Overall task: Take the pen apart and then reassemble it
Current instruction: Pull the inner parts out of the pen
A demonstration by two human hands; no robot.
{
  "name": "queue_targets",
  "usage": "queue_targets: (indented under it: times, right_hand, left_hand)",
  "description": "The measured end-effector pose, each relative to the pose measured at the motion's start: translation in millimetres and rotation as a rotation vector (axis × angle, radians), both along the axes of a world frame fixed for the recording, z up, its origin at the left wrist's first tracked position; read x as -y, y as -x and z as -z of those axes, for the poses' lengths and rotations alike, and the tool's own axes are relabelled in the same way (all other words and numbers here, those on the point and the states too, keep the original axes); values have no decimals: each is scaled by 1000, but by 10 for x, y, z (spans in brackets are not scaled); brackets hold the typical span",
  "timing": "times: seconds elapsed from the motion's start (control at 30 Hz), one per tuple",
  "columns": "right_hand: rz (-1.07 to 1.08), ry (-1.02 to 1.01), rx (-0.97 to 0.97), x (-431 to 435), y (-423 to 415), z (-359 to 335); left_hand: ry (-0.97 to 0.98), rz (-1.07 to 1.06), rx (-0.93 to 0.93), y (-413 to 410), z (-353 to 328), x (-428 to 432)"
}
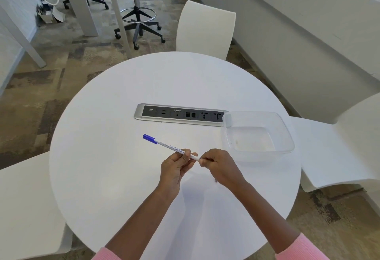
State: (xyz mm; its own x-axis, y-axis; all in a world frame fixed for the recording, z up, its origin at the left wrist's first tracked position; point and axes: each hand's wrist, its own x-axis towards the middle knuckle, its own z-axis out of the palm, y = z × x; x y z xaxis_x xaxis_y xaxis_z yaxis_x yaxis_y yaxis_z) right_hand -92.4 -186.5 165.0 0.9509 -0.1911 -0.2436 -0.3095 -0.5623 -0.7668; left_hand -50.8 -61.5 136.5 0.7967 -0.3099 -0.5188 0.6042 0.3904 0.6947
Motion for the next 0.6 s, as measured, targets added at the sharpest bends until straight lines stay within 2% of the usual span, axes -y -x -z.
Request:
queue_targets:
  times: [0.13, 0.27, 0.33, 0.4, 0.6]
  right_hand:
    - [70, -191, -125, 48, -56, -19]
    - [134, -492, -260, 99, -80, -21]
    - [162, -579, -264, 95, -69, 12]
    - [160, -481, -172, 60, -47, 62]
    - [56, 184, 242, -54, 50, 207]
  left_hand:
    - [-11, 12, 21, -2, -12, -1]
    - [-11, 16, 33, -9, -17, 6]
    - [-12, 11, 34, -20, -9, 13]
    - [-10, -7, 22, -34, 0, 17]
    - [-3, -38, 9, -63, -4, 19]
